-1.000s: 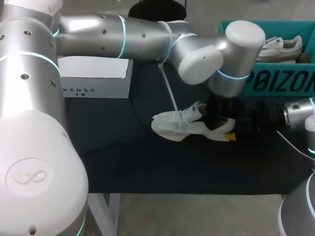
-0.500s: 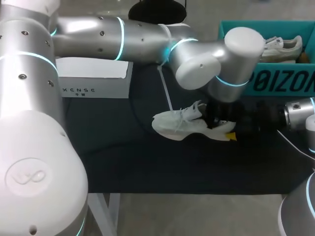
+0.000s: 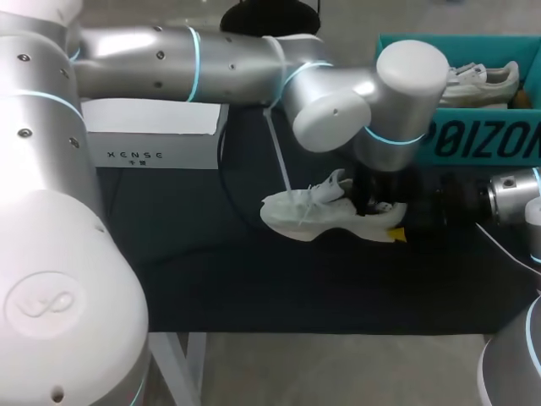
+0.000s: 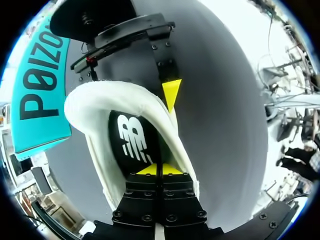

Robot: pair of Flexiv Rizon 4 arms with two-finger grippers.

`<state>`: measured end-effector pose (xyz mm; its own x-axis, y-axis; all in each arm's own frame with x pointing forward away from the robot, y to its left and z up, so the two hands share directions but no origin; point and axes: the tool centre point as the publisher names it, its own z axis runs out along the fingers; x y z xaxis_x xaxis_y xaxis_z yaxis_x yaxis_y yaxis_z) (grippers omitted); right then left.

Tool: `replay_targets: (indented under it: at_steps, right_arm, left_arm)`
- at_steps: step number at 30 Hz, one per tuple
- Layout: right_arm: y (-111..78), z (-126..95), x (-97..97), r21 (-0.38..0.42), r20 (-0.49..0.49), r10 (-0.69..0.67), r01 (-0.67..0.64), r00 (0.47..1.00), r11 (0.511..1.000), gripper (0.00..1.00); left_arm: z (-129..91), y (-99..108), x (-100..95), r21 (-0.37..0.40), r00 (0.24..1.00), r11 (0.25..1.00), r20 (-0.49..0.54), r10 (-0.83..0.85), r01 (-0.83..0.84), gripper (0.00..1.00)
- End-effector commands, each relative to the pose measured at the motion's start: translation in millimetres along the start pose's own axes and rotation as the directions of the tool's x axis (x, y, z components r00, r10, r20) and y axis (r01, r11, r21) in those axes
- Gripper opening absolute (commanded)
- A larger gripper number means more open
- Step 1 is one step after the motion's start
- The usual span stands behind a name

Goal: Take the shoe out of the shoebox, open the shoe tongue, remove and reinsert the insole, then place the shoe into the shoebox

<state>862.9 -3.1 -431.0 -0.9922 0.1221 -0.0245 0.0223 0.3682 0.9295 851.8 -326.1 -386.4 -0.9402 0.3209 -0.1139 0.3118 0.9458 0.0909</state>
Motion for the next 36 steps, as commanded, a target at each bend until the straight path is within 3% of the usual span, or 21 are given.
replay_targets:
  at_steps: [1,22,36]
  right_arm:
    - [-0.6,4,-0.4,0.004,0.000,0.000,0.000,1.000,1.000,0.00]
    - [-0.6,4,-0.4,0.004,0.000,0.000,0.000,1.000,1.000,0.00]
    - [-0.6,4,-0.4,0.004,0.000,0.000,0.000,1.000,1.000,0.00]
  left_arm:
    - [-15,1,2.1,0.003,1.000,1.000,0.019,-0.003,0.003,0.00]
    - [-54,14,-12.1,0.058,0.990,0.992,0.084,-0.117,0.112,0.00]
    - [-64,37,-1.1,0.120,0.972,0.968,0.064,-0.227,0.218,0.00]
